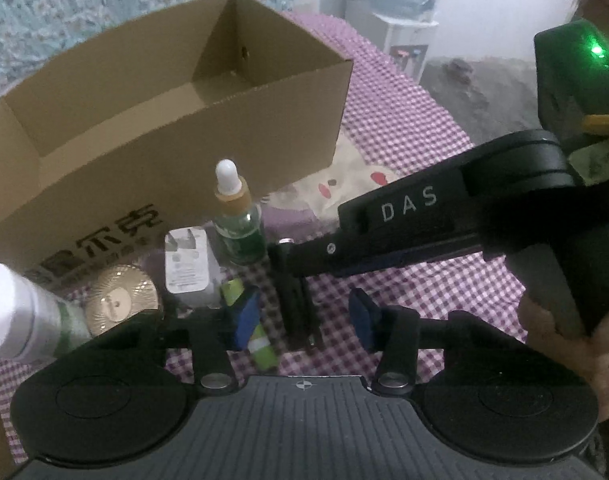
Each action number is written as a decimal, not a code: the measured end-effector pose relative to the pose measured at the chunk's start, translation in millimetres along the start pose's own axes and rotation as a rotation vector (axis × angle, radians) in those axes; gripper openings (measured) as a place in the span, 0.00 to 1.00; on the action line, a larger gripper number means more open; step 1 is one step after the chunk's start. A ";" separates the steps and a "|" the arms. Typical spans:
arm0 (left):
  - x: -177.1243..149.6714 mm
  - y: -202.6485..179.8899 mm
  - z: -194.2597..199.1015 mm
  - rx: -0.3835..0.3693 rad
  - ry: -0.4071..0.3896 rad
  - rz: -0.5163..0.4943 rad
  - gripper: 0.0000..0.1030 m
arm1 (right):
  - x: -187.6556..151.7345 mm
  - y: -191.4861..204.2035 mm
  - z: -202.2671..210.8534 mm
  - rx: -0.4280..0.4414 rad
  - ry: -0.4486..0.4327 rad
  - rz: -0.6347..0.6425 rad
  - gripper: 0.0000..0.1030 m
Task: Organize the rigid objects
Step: 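Grasp the black marker beside the green glue stick with the right gripper, then carry the black marker into the cardboard box and release it, then grasp the rim of the pink lid with the right gripper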
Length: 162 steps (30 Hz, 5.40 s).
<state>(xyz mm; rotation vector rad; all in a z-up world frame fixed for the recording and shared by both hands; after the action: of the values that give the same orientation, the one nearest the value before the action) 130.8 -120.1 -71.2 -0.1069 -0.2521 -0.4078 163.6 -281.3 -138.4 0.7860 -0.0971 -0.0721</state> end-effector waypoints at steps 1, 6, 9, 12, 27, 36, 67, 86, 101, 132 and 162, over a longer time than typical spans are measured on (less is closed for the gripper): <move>1.3 -0.5 -2.7 -0.004 0.009 -0.001 0.40 | 1.4 0.0 -1.7 0.002 0.006 -0.002 0.31; 6.2 -2.9 -14.5 -0.020 0.058 0.001 0.29 | 5.8 -1.9 -13.0 0.014 0.034 -0.013 0.29; 7.3 -3.0 -19.5 -0.015 0.083 0.012 0.28 | 9.4 -2.6 -20.4 0.016 0.048 -0.023 0.29; 9.2 -2.7 -24.3 -0.003 0.102 0.016 0.28 | 11.3 -4.1 -28.5 0.017 0.061 -0.034 0.28; 9.8 2.2 -35.7 -0.002 0.139 0.053 0.23 | 2.7 -18.6 -26.1 0.079 0.031 -0.096 0.22; 2.4 -14.3 -0.7 -0.012 0.073 0.022 0.23 | -17.7 -12.7 10.4 0.098 -0.039 -0.100 0.22; 39.8 111.7 154.0 0.058 -0.228 0.270 0.23 | 49.9 229.2 47.6 0.108 -0.127 0.343 0.22; 97.6 199.7 31.9 0.158 0.057 0.333 0.24 | 171.7 182.0 -116.8 0.027 0.200 0.113 0.21; 83.9 189.6 81.0 0.066 -0.047 0.364 0.39 | 164.5 183.5 -69.3 0.112 0.164 0.091 0.23; -67.3 48.2 18.9 -0.046 0.163 0.168 0.71 | -61.5 36.2 5.8 -0.018 0.016 0.044 0.35; -61.3 -1.7 -22.1 -0.098 0.178 0.007 0.66 | -61.3 -1.8 1.1 -0.118 0.040 0.041 0.26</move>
<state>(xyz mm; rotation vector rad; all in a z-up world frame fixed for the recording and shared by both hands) 80.5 -101.9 -108.6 -0.1669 -0.0559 -0.4205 102.5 -277.2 -142.6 0.6669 -0.0703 -0.0227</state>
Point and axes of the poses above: each gripper's, at about its wrist camera, not at the fingertips, and z roughly against the way its jaws point, y to its left, x to its top, the point moved 3 cm from there along -z, roughly the way its jaws point, and after that the axes turned 13 degrees about y, right-handed, at the moved point
